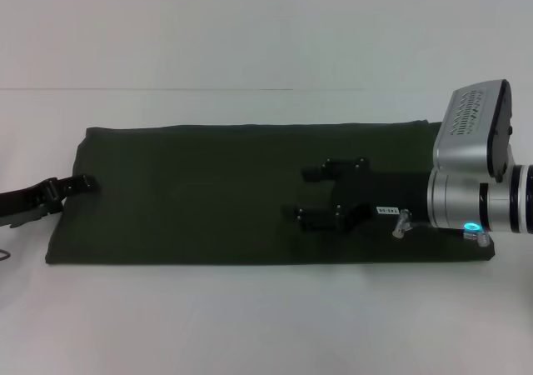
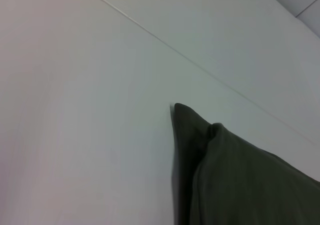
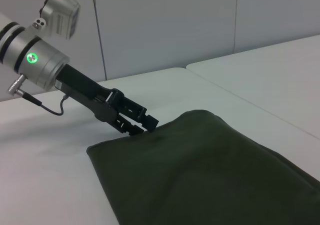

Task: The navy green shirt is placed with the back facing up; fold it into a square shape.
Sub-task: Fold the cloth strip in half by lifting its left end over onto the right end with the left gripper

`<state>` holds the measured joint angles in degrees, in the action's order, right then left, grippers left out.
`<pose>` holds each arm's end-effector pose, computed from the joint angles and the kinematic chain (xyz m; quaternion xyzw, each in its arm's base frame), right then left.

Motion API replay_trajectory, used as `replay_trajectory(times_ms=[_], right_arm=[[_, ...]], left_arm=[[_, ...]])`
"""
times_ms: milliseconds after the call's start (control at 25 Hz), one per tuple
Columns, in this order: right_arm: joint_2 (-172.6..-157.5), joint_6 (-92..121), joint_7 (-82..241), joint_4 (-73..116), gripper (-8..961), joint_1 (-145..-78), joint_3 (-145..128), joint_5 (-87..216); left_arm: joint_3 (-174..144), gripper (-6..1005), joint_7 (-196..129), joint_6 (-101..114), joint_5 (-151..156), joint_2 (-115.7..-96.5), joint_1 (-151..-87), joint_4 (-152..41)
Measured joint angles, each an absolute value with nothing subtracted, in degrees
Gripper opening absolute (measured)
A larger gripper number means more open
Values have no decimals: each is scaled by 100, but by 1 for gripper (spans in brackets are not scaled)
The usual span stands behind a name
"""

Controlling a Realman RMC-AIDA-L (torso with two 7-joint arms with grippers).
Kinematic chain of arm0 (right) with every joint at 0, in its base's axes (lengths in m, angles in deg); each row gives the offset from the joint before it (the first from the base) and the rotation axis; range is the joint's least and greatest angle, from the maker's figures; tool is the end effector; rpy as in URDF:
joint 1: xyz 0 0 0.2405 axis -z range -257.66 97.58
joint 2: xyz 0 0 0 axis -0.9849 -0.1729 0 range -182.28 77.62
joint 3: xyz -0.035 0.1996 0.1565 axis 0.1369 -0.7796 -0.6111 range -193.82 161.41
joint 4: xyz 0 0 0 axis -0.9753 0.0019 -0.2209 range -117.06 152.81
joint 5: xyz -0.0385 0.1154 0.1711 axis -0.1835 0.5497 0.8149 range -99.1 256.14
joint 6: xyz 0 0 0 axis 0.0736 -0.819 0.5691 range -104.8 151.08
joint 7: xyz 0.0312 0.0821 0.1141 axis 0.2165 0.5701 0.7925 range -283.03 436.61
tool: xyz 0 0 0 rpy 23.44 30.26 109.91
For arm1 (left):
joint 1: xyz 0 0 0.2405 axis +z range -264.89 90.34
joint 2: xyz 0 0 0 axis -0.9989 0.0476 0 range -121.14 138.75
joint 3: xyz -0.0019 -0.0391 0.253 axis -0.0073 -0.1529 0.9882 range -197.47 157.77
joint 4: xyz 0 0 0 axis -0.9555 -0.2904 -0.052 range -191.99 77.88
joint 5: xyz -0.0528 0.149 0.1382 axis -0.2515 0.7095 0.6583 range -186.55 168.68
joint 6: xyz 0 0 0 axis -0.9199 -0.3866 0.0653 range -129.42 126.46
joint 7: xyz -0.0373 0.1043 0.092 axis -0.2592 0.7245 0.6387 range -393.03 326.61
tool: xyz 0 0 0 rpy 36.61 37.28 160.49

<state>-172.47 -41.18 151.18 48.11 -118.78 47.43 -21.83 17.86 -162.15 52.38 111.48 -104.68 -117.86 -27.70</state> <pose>0.2138 0.3786 -0.0661 -0.9601 0.1452 0.1711 0.1668 -0.3627 0.3729 0.0360 -0.6609 -0.6522 -0.2016 0.3118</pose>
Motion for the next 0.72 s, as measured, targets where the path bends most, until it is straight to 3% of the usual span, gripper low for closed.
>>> replay_trajectory(times_ms=[720], right_arm=[[-17247, -4119, 15104, 4754, 788, -11893, 4752, -2185]], left_arm=[[1931, 870, -16253, 5383, 11148, -10607, -11930, -2770]])
